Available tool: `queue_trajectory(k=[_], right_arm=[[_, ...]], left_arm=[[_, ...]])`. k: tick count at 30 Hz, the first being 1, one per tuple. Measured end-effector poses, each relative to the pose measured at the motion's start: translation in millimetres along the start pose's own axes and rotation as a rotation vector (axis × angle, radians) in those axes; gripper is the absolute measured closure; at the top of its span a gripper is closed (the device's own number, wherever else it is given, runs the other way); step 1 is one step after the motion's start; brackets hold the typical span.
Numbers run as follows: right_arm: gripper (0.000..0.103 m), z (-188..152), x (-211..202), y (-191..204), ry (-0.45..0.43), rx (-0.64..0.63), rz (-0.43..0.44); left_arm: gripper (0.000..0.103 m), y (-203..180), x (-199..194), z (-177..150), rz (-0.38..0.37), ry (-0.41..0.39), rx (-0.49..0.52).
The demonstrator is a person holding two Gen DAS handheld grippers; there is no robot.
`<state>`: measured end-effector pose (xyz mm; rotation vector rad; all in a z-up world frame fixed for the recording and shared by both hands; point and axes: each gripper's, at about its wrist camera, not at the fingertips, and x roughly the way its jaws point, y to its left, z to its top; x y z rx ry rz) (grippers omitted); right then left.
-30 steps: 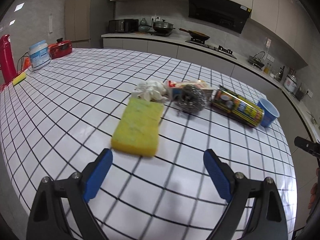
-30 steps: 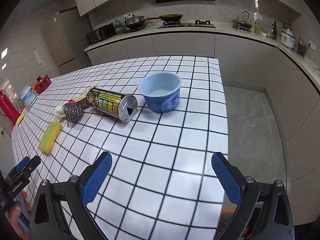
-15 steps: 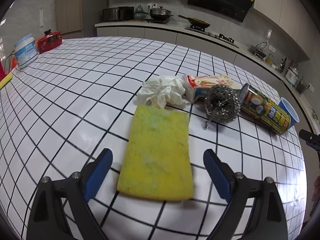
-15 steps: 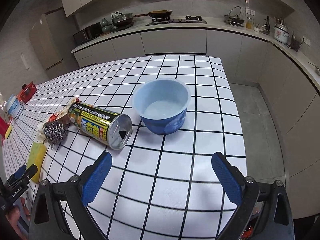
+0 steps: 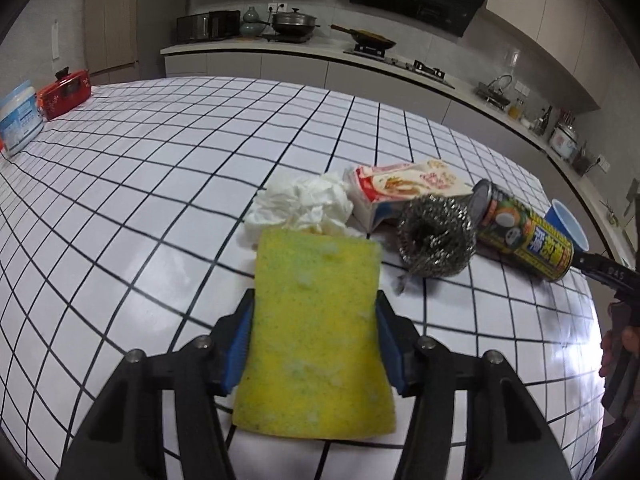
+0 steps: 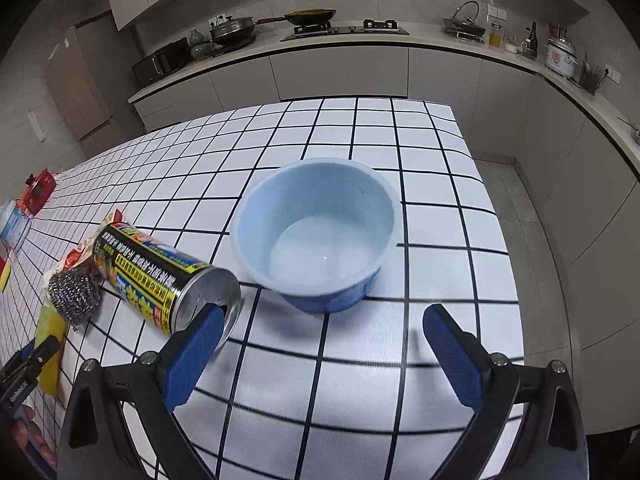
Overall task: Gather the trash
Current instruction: 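Grasp the yellow sponge with the left tool while the right tool grasps the bowl rim, then lift the sponge and blue bowl and carry both over the bin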
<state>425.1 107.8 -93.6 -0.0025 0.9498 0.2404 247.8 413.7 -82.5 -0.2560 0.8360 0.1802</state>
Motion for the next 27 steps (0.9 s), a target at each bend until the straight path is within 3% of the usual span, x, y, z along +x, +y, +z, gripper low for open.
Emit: queue_trajectory(k=[12, 14, 16, 17, 27], right_arm=[[0.002, 19, 24, 2, -0.023, 0.001, -0.004], [0.006, 20, 24, 3, -0.029, -0.006, 0.007], [0.023, 19, 26, 4, -0.024, -0.015, 0.012], [0.025, 19, 27, 4, -0.027, -0.017, 0.014], [0.025, 10, 7, 10, -0.062, -0.047, 0.036]], left_arm=[[0.047, -5, 2, 8, -0.006, -0.003, 0.043], [0.047, -7, 2, 7, -0.006, -0.001, 0.046], [0.047, -8, 1, 5, -0.006, 0.000, 0.051], [0.047, -9, 1, 5, -0.007, 0.001, 0.052], [0.047, -17, -4, 1, -0.021, -0.011, 0.054]])
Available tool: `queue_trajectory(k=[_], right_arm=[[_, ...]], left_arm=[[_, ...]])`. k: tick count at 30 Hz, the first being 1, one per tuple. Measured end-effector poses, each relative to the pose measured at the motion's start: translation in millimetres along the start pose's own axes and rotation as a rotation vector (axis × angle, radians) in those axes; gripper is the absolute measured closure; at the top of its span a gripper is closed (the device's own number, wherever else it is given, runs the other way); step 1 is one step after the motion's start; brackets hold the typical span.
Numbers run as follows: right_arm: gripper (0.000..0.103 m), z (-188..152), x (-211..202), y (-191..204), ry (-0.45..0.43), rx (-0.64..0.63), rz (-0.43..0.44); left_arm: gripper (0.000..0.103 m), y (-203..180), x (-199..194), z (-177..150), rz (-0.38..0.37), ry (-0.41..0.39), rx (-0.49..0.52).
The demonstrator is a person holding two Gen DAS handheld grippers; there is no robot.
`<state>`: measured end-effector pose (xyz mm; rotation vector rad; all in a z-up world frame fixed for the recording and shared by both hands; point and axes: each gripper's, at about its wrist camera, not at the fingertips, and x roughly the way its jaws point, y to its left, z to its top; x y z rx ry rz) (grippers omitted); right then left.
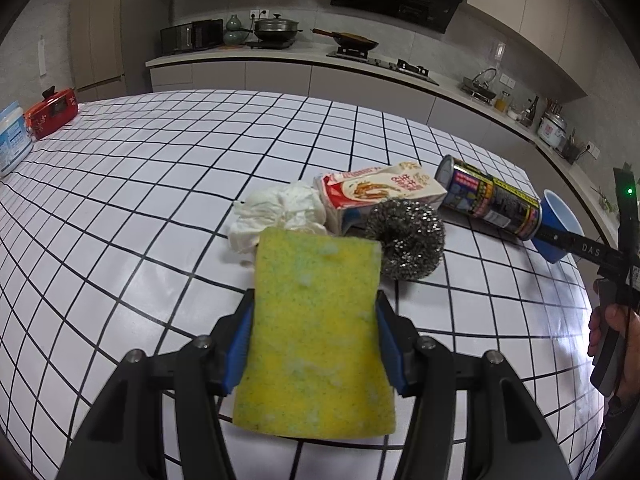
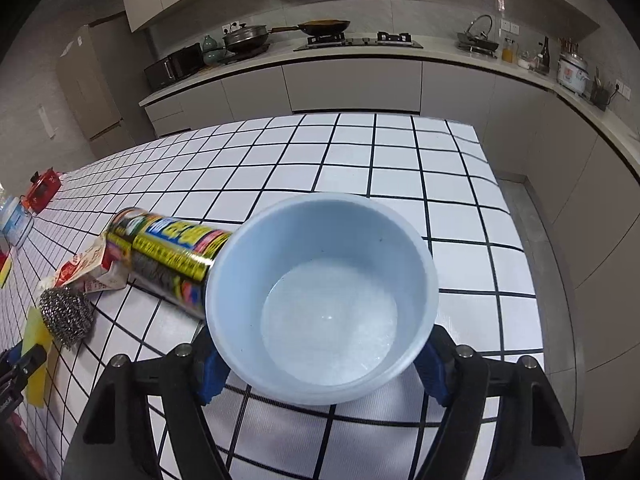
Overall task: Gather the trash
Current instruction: 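Lift the sponge and blue bowl and carry both over the bin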
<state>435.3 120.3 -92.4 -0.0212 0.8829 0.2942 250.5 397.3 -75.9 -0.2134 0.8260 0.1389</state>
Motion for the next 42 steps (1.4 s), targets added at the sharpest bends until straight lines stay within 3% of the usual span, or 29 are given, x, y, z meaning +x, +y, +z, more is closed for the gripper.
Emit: queue_trajectory(k=[12, 23, 32, 42], right_arm=[[0.025, -4, -5, 15, 0.019, -0.042, 0.013], [0.025, -16, -38, 8, -0.009, -0.028, 0.016], [0.025, -42, -83, -6, -0.037, -0.037, 0.026], [0.025, -81, -131, -60, -0.051, -0.010, 0.019]], left_arm=[[0.047, 1, -10, -4, -0.004, -0.015, 0.000], [0.048, -15, -18, -9, -0.011, -0.034, 0.007], [0.048, -57, -30, -19, -0.042, -0.048, 0.035], [0.049, -124, -50, -49, -0.076, -0.058, 0.073]])
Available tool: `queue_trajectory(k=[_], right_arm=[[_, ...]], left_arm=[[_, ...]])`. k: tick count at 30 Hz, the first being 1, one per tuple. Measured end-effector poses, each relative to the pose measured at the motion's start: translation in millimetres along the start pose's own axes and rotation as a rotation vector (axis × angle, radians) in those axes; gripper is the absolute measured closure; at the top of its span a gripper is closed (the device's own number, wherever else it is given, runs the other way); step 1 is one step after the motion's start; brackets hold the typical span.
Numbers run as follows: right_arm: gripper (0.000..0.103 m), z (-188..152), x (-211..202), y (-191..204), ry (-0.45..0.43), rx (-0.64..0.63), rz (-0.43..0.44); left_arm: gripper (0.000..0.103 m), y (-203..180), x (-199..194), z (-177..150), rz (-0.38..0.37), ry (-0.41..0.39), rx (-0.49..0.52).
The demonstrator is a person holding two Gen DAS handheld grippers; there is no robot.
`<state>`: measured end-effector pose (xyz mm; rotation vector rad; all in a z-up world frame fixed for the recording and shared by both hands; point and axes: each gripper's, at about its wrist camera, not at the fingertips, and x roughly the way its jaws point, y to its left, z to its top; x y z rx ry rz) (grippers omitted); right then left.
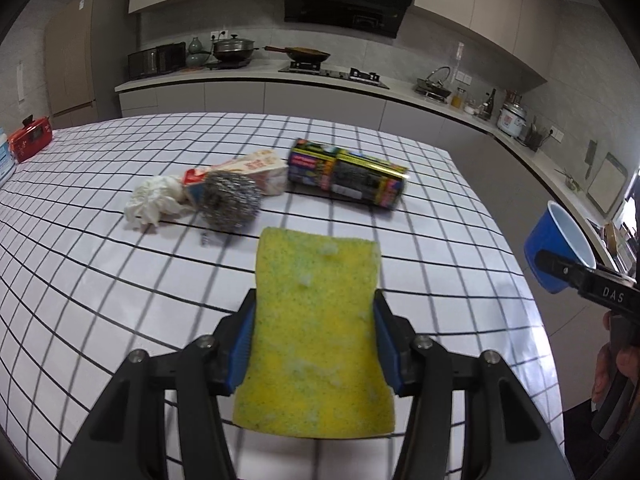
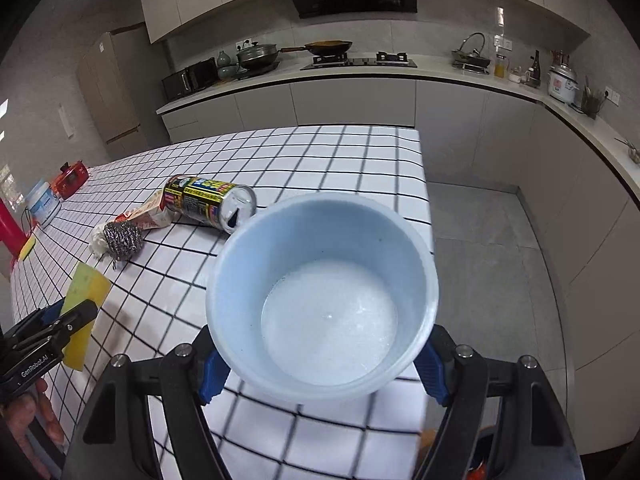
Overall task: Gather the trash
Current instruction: 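Lift the sponge and blue bowl and carry both over the bin, then open the right tool to drop the bowl while the left tool drops the sponge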
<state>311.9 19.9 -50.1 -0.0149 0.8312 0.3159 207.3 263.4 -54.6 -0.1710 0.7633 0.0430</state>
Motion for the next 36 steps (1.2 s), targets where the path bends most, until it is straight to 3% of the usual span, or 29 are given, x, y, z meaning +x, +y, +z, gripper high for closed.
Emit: queue_trajectory(k=[16, 26, 36], right_arm=[[0.025, -79, -79, -138, 0.025, 0.103, -0.104], [0.025, -139, -100, -207, 0.096, 0.146, -0.154], [0.024, -182, -83, -233, 0.182, 0.159, -0.082]], left_arm=[[0.049, -131, -22, -48, -0.098, 0.020, 0.084], [0.049, -202, -28, -77, -0.155, 0.035, 0.119], [0.049, -253, -32, -98, -0.162, 0.040, 0.164]])
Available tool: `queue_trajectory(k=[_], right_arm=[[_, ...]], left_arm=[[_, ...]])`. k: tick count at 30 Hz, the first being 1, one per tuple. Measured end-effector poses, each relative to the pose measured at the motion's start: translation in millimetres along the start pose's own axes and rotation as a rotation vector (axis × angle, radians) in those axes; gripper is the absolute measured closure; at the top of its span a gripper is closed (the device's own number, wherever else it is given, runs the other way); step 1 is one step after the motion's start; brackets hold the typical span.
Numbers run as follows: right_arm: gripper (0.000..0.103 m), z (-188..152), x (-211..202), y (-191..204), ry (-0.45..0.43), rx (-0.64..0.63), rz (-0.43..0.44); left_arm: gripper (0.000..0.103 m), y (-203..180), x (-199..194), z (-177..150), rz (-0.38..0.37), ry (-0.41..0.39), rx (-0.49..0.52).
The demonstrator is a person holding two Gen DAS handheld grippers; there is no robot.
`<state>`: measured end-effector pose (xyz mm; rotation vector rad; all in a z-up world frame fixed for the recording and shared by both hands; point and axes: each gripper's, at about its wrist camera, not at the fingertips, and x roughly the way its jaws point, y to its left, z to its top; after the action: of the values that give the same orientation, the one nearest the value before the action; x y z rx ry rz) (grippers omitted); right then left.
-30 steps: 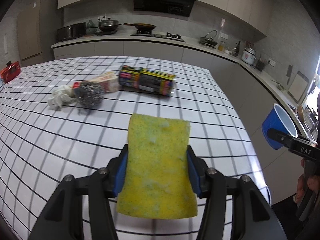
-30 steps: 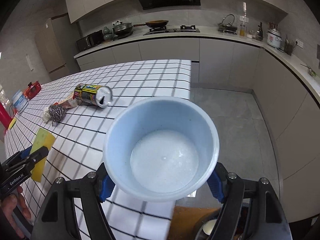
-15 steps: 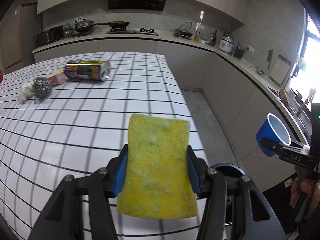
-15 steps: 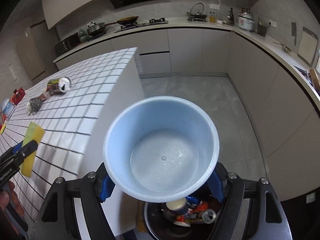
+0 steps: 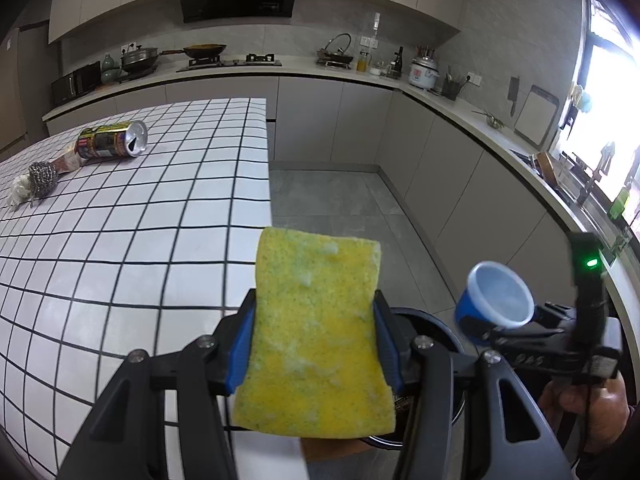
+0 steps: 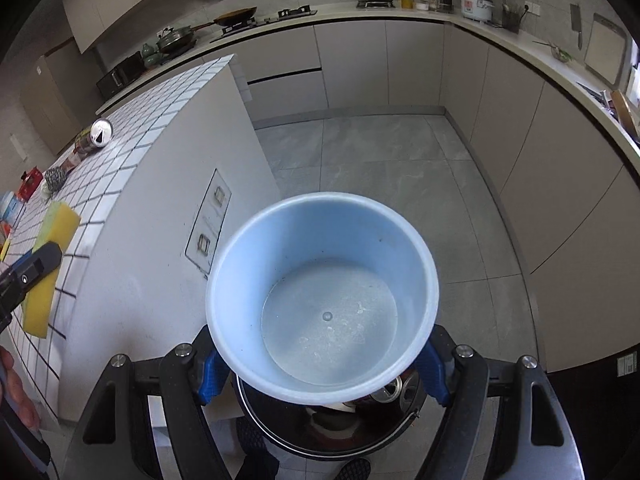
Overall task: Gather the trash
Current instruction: 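Open the right tool to drop the bowl while the left tool drops the sponge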
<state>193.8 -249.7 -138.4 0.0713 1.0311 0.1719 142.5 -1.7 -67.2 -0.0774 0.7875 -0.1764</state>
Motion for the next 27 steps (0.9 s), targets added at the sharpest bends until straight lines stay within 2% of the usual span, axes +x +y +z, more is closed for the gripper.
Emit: queue_trajectory(k=[1, 3, 9, 21, 27], right_arm=[[0.016, -2, 11, 0, 0.044, -0.018, -0.014], [0.009, -6, 21, -6, 0.082, -0.015, -0.034], [0.009, -14, 15, -38, 0.064, 0.054, -0.029], [0.009, -10, -7, -76, -0.010, 0.075, -0.088], [0.009, -14, -11, -97, -0.009, 0.088, -0.105]], left_arm=[[0.049, -2, 0, -1, 0.002, 0.002, 0.001], [0.049, -8, 2, -3, 0.006, 0.004, 0.003], [0.049, -24, 8, -11, 0.014, 0.010, -0.001], [0.049, -76, 35, -35, -0.016, 0.040, -0.012], [0.049, -98, 46, -47, -0.011, 0.046, -0.022]])
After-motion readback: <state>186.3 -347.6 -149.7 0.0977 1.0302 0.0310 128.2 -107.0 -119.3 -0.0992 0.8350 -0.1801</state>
